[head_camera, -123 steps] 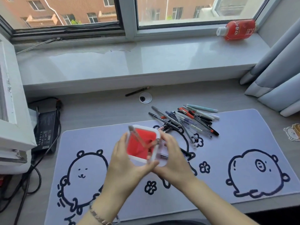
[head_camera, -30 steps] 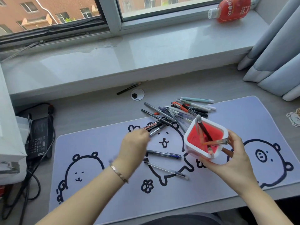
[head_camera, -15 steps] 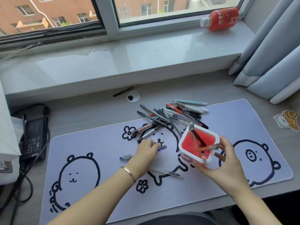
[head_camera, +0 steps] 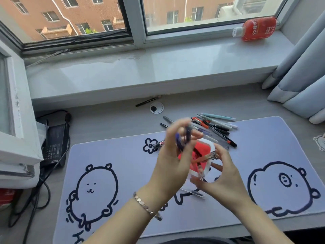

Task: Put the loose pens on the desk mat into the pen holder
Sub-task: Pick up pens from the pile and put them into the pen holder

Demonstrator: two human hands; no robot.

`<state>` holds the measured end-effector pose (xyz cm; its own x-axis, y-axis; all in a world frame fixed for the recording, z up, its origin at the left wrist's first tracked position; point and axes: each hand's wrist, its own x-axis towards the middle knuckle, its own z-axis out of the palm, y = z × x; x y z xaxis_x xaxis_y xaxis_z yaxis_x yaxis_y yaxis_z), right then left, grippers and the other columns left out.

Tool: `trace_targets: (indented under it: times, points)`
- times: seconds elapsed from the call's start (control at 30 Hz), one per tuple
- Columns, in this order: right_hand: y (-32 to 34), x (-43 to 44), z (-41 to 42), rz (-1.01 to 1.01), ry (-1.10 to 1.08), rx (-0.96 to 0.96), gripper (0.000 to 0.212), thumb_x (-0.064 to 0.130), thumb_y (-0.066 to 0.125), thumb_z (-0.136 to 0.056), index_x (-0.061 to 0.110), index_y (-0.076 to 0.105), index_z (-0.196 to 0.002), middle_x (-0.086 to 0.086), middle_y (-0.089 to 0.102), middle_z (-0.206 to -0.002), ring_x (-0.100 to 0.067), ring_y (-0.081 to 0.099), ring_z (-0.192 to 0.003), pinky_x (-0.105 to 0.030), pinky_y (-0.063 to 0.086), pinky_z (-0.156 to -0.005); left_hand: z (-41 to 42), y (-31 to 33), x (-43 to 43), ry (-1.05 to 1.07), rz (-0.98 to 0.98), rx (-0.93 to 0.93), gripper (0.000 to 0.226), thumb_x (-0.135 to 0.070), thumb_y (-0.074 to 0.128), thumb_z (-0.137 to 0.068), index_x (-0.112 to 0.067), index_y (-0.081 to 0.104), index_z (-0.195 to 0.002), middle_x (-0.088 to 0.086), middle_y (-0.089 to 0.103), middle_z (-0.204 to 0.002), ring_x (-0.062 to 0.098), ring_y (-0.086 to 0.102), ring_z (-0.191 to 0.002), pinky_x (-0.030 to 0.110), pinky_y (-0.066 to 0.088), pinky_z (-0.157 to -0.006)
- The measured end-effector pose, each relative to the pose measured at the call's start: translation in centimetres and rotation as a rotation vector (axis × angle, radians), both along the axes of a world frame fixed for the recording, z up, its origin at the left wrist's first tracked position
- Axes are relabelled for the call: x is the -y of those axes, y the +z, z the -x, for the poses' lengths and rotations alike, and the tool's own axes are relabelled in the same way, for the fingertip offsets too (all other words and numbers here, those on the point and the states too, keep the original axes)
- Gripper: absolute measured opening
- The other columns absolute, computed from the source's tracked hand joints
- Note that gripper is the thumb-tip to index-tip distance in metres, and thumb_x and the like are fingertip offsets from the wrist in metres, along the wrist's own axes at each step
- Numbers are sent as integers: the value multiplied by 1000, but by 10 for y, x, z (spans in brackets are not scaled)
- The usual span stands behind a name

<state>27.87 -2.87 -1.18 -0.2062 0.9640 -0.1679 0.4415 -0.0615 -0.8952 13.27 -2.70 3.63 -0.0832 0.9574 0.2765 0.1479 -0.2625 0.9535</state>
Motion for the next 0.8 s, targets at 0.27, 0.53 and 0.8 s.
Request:
trace_targets:
  times: [0.27,0.53,0.8]
  points:
    - [3,-7,-34,-1,-159,9,81,21,85,-57,50,36,-115,33,44,-113,15,50,-100,-19,41,-86,11,-29,4,70,-125,-462,38,-25,49,-90,-20,45,-127,0,45,-133,12,38,-126,28,30,-107]
    - [-7,-3,-69,81,-333,31,88,23,86,-54,35,36,-126,17,44,-116,-13,48,-109,-35,42,-93,26,-130,27,-531,323,-1325,37,-40,84,-45,-27,59,-68,-9,58,-64,13,56,-58,19,42,-50]
    - [-12,0,-62,109,-304,-26,84,16,87,-54,43,37,-116,36,41,-105,-14,51,-108,-31,42,-90,44,-117,-14,65,434,-891,19,-4,34,-93,-5,47,-106,9,49,-94,23,43,-78,32,43,-73]
